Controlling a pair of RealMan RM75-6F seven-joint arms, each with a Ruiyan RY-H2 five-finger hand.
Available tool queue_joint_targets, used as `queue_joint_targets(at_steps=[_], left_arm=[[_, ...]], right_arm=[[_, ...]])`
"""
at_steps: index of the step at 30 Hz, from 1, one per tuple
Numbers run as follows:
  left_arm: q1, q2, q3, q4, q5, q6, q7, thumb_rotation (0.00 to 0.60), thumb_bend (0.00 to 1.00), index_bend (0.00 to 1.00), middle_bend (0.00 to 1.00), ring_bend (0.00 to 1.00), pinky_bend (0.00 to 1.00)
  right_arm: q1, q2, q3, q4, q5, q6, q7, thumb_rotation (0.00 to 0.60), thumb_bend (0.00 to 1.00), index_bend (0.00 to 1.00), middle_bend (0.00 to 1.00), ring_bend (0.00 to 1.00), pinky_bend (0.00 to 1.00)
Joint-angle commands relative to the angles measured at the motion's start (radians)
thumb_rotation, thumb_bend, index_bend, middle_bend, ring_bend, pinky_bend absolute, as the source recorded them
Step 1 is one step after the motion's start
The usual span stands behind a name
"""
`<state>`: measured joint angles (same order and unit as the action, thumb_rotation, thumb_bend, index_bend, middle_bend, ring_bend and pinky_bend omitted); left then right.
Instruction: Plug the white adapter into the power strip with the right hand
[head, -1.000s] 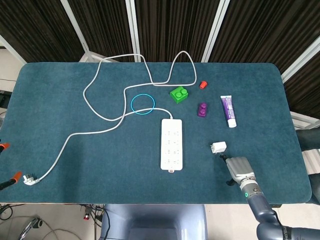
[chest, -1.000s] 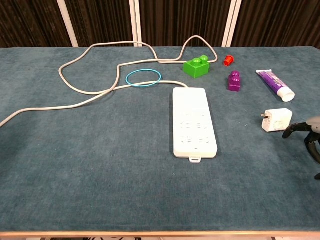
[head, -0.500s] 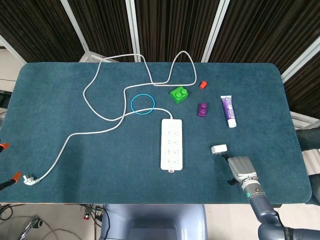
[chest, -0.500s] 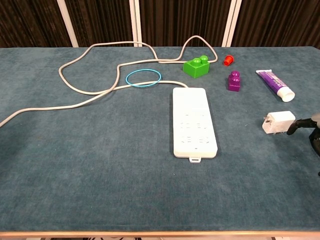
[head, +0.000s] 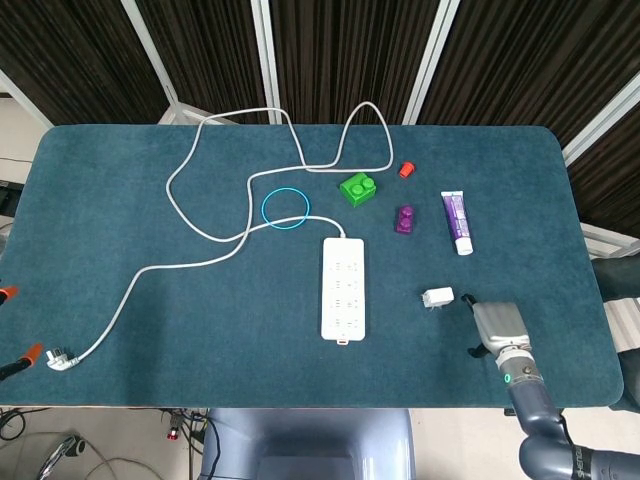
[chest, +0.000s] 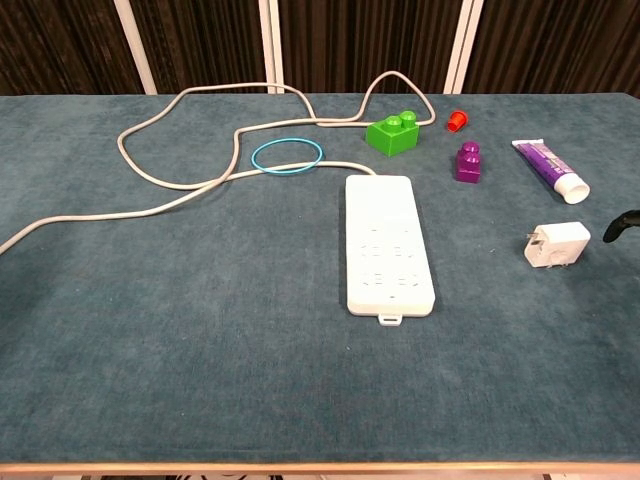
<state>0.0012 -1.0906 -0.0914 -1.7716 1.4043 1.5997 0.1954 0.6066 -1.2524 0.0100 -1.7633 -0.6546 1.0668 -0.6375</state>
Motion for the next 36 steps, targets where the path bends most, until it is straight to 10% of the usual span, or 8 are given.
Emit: queue_joint_targets(at_steps=[1, 36], left_arm=[[0.002, 0.001, 0.000, -0.002, 0.000, 0.004, 0.001, 0.600, 0.13, 0.22, 0.10, 0.04, 0.05], [0.003, -0.001, -0.004, -0.004, -0.005, 0.006, 0.007, 0.600, 0.13, 0.22, 0.10, 0.04, 0.05]], right_arm=[[0.014, -0.003, 0.014, 0.024, 0.030, -0.012, -0.007, 0.600, 0.24, 0.19, 0.59, 0.61, 0.59], [0.073, 0.038, 0.017, -0.028, 0.076, -0.061, 0.001, 0.600, 0.24, 0.21, 0.59, 0.61, 0.59]])
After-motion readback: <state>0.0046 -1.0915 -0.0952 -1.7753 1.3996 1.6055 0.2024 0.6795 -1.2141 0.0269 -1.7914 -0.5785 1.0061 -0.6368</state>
